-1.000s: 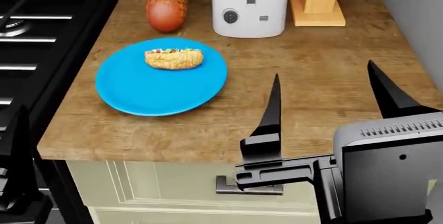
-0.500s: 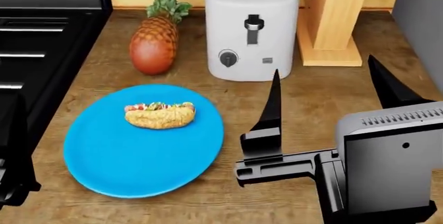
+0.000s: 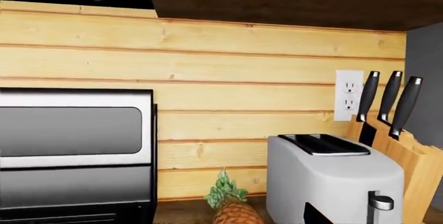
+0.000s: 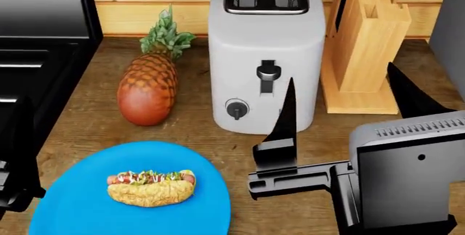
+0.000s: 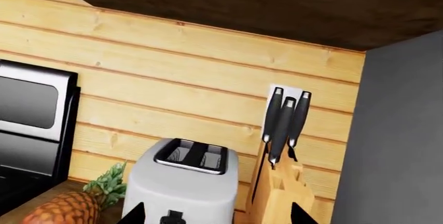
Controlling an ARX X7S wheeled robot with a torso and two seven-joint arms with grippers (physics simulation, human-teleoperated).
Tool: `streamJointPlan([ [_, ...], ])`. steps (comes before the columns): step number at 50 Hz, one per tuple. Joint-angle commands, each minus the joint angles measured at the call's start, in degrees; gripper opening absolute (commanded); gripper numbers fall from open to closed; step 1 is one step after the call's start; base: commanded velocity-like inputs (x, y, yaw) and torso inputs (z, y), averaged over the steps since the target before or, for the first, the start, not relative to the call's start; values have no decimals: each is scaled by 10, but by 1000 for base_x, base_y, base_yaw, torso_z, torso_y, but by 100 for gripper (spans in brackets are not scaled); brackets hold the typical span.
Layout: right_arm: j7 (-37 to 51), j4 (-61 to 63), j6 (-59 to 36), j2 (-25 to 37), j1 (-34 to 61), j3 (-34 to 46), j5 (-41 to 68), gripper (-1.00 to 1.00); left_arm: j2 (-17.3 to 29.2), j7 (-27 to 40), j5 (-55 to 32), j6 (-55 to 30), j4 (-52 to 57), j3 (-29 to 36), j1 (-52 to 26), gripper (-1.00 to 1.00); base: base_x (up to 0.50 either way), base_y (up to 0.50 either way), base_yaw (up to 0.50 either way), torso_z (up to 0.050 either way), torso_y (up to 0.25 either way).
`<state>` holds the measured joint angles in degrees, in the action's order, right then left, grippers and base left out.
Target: Pick the hot dog from the counter and place it in the microwave.
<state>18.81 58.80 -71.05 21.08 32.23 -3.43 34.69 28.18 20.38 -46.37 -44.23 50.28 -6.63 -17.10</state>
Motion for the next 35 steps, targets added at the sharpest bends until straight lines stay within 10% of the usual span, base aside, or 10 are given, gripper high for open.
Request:
streamJointPlan([
  [1,18,1,9,8,-10,15,14,100,65,5,-148,-98,-23,-14,-125,100,0,0,0,0,0],
  [8,33,3,18,12,-14,48,16,100,168,-117,-204,-238,-110,120,-385,100,0,0,0,0,0],
  [17,55,2,31,15,-18,65,23,100,158,-274,-156,-372,-243,336,-599,100,0,0,0,0,0],
  [35,89,6,63,37,-46,60,64,100,111,-409,-155,-342,-343,421,-637,100,0,0,0,0,0],
])
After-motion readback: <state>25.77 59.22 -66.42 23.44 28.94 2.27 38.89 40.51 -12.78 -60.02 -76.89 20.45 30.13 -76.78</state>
